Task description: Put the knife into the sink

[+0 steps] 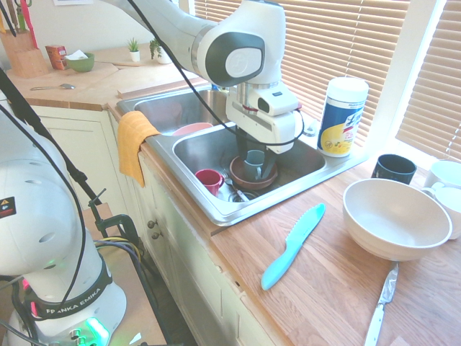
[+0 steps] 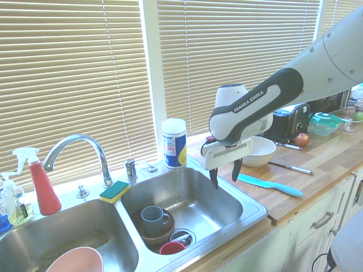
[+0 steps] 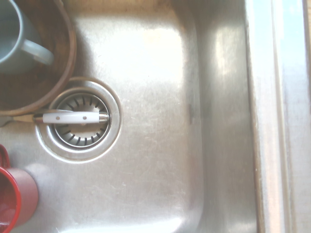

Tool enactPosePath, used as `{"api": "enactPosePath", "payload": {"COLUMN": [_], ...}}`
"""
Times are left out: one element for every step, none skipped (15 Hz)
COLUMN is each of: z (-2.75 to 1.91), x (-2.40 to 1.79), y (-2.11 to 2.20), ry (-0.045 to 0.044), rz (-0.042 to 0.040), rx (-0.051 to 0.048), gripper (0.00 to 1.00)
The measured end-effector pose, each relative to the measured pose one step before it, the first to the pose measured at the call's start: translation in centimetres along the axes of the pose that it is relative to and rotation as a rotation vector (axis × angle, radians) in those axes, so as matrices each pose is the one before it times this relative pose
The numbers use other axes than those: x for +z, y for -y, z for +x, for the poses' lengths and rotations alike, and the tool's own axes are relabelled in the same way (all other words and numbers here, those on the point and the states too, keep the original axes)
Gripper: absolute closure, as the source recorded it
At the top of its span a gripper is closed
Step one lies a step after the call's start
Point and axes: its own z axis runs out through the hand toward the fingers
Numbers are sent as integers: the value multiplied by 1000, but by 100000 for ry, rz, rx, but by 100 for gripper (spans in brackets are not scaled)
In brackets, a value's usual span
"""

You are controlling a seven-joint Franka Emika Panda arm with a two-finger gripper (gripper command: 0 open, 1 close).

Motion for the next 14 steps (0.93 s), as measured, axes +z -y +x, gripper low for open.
{"api": "enactPosePath", "payload": {"z": [16,-1,45,56,84,263,477,560,638,507,435,130,-154,-336], "x": [51,-16,-104,-105,-90,-63,-65,-32,-24,-57,-95,90,315,505], "y": [25,78,97,31,-101,-415,-733,-923,-1209,-1320,-1601,-1900,-1920,-1921], "ry": [1,-538,-929,-309,6,614,863,943,1190,1125,45,-73,-76,-73], "rz": [12,150,365,204,-71,-168,-30,-28,97,115,-179,-461,-787,-714], "rx": [151,-190,-891,-1714,-3071,-4036,-3833,-3024,-3975,-5166,-5959,-5234,-4303,-2812], "gripper": [0,0,0,0,0,0,0,0,0,0,0,0,0,0]}}
